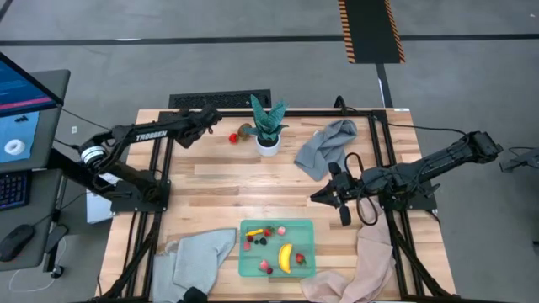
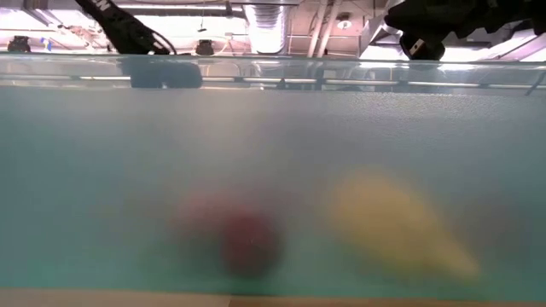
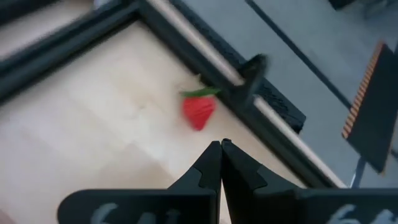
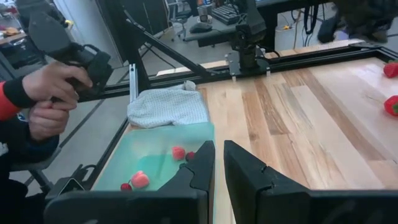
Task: Pick and placing Produce into tupperware
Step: Put the red strawberry into the green bin
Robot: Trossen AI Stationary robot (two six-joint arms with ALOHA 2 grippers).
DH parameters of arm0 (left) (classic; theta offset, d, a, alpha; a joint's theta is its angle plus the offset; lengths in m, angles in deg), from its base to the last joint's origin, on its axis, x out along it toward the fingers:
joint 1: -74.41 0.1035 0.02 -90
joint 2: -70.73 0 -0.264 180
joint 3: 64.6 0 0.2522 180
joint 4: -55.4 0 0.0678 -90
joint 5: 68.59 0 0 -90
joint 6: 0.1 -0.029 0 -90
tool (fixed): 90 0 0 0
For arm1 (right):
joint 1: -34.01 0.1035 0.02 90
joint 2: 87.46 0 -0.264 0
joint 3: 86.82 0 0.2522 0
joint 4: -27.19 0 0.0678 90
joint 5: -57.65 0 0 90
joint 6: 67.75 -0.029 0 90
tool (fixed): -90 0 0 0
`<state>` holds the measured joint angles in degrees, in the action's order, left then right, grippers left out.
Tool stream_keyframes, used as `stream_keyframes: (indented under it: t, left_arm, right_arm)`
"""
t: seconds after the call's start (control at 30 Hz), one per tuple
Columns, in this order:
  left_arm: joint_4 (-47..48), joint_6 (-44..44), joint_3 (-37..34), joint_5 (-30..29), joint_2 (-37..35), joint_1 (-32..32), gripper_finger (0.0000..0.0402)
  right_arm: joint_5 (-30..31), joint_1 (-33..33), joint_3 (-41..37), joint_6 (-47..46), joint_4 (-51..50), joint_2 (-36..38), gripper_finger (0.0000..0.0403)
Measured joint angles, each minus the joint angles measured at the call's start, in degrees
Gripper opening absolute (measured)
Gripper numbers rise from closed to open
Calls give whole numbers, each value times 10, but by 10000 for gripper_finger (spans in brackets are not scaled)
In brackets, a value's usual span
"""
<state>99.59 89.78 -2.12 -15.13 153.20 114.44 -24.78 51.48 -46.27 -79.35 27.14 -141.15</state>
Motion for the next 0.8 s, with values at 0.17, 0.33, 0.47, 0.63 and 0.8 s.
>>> stream_keyframes:
  t: [0.17, 0.33, 0.47, 0.63, 0.8]
  left_arm:
    - [139, -45, 102, 21, 53, 0, 0]
    - [360, 28, 226, 104, 141, 22, 0]
    - [462, 41, 303, 114, 208, 36, 0]
    - [448, -62, 359, 116, 265, 37, 0]
    - [429, -84, 372, 104, 284, 35, 0]
  right_arm:
    - [0, 1, 0, 0, 0, 0, 59]
    - [0, 1, 0, 0, 0, 0, 59]
    - [0, 1, 0, 0, 0, 0, 59]
    - [0, 1, 0, 0, 0, 0, 59]
    - [0, 1, 0, 0, 0, 0, 59]
